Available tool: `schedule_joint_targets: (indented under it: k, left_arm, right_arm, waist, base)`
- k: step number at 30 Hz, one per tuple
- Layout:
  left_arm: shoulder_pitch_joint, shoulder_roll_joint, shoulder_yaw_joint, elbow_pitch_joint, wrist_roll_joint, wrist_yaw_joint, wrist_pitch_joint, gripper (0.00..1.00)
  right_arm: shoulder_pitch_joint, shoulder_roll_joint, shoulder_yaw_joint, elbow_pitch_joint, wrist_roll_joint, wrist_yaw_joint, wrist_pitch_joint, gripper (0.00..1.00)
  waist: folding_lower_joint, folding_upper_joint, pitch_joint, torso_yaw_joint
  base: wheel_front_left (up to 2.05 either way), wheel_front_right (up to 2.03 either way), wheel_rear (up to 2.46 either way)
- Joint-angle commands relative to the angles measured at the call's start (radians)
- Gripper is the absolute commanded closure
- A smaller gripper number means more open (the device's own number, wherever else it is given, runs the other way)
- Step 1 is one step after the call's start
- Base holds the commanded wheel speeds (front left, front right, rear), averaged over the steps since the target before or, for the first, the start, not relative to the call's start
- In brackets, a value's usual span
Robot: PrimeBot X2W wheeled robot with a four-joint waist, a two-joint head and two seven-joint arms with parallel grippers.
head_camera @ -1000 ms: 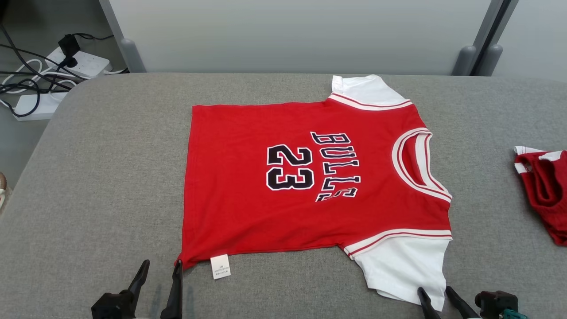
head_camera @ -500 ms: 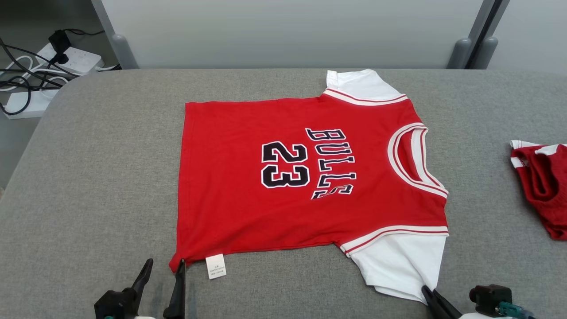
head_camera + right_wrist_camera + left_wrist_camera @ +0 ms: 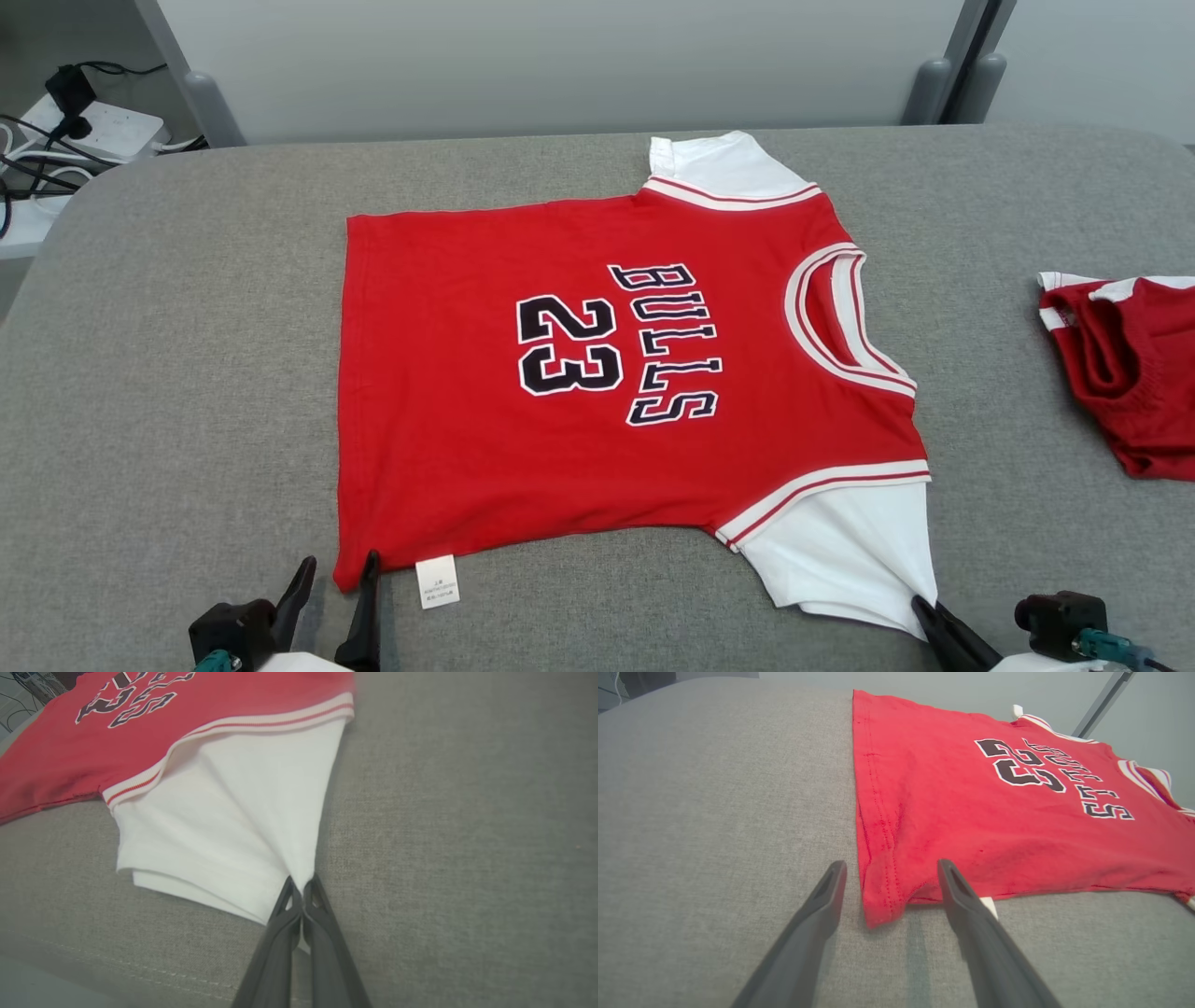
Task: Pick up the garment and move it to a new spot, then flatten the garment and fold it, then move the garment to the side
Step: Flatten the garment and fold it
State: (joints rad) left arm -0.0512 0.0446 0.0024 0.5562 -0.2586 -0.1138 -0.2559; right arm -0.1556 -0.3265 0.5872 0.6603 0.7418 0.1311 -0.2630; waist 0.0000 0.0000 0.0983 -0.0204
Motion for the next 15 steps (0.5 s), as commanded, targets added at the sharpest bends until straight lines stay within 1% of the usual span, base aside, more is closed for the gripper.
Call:
schedule_joint_targets:
  k: [1,7,15]
  left_arm:
    - [-0.043,0.006,0.03,-0.009,-0.015,-0.006,-0.006,0.0]
    - [-0.056,0.006,0.019,0.043,-0.07,-0.011,-0.006,0.0]
    - [-0.087,0.006,-0.01,0.082,-0.181,-0.016,-0.006,0.0]
  right_arm:
    - [0.001,-0.036,0.005,-0.009,0.002,0.0,0.001,1.0]
    - [-0.003,-0.061,-0.005,-0.002,0.006,0.0,0.001,1.0]
    - [-0.017,-0.081,-0.003,-0.006,0.014,0.0,0.001,1.0]
  waist:
    - [0.0,0.0,0.002,-0.004]
    - [0.0,0.0,0.006,-0.012]
    - [0.0,0.0,0.018,-0.014]
  base:
    - [0.0,0.0,0.0]
    - [0.0,0.0,0.0]
    - [0.0,0.0,0.0]
